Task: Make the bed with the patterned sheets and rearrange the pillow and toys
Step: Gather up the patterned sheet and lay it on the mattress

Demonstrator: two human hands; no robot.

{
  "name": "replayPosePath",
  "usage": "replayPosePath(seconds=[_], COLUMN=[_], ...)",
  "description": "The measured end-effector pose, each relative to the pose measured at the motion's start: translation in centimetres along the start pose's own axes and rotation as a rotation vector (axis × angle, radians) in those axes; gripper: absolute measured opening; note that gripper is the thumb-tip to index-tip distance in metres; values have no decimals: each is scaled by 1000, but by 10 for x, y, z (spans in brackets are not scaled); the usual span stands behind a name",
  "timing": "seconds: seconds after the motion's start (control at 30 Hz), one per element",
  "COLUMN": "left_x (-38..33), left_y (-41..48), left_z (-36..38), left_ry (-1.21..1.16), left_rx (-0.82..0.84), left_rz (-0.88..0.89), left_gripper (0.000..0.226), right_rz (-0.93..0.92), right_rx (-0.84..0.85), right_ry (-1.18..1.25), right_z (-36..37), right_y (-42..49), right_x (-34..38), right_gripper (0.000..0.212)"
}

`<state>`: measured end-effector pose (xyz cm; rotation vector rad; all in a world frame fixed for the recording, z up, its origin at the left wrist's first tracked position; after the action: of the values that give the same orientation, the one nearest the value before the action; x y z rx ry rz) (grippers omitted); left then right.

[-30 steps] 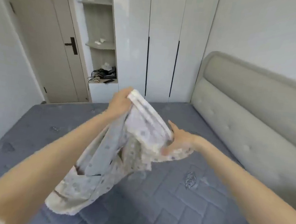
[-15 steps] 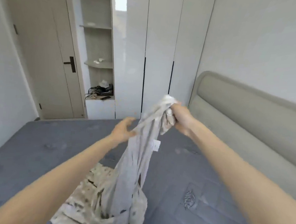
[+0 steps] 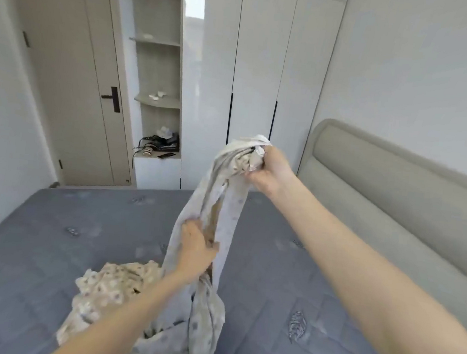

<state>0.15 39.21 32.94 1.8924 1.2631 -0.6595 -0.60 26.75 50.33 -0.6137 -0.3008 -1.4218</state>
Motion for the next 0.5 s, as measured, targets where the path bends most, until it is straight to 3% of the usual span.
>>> replayPosePath(seconds=[0.13,0.17,0.27,0.37,0.5], left_x=[29,33,50,79,79], left_y=[17,22,25,19,28], left_z=[-12,-13,-1,6,-17], left_ry=[224,186,219,277,193], left_rx=[36,64,264,389,344], left_rz=[-121,-126,-152,-252,-305], left_gripper=[92,83,25,41,18], right_rz=[44,48,16,-14,-43], right_rx=[27,34,24,-23,-31], right_ry=[56,63,105,154,183], right_z=[4,6,5,-6,-30], right_y=[1,1,0,3,16], right_x=[-4,-6,0,8,13], right_gripper=[38,38,38,38,37])
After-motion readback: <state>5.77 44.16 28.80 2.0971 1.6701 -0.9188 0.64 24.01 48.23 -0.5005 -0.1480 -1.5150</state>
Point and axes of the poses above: each hand's wrist, its own y-axis towards the middle knuckle, its own z-axis out of the palm, x = y × z, the point moved 8 cm from there along y, towards the middle knuckle, and after that the axes turned 7 degrees about z, right-handed, at the moved point
